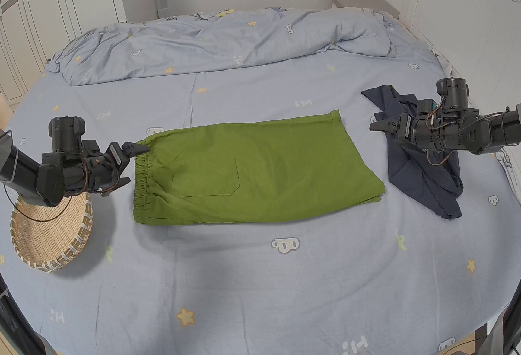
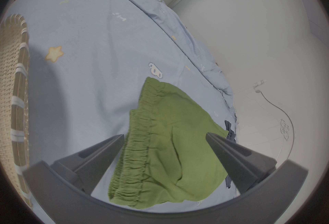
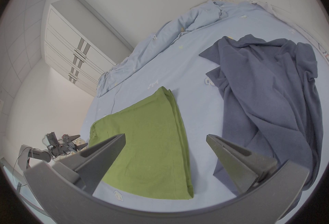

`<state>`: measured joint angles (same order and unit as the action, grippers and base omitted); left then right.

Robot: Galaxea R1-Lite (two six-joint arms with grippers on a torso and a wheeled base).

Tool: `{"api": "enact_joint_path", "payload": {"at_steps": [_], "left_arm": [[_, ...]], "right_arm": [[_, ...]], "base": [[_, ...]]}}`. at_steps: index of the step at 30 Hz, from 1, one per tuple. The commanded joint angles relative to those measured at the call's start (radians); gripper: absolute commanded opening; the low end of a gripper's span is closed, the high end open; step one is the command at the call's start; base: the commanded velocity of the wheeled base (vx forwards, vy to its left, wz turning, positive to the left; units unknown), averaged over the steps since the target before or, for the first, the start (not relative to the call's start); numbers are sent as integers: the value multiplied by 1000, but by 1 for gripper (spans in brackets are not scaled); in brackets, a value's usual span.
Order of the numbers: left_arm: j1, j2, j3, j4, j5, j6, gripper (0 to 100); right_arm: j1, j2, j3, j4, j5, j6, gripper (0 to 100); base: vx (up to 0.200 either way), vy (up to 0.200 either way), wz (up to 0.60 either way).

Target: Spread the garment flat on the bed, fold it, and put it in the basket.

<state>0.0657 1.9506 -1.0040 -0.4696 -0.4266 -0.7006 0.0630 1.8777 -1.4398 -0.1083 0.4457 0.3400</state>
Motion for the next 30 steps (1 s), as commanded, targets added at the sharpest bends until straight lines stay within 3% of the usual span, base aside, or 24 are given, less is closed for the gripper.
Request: {"api": "enact_joint_path", "payload": {"at_steps": [1,8,22,30], "left_arm": [[11,48,56,-27,-3,1,100],[-14,151,33,-32,-1,121,100],[-60,105,25,-38,-11,113,100],[-61,140,-1,-40,-63,76,100]], "right_arm": [[-2,-3,15,7,11,-1,100],[6,0,16,6,11,-1,100],[6,3,25,2,10,-3,100],[8,3,29,1,8,-3,100]], "base": [[0,0,0],[0,0,0],[0,0,0],[0,0,0]]}}
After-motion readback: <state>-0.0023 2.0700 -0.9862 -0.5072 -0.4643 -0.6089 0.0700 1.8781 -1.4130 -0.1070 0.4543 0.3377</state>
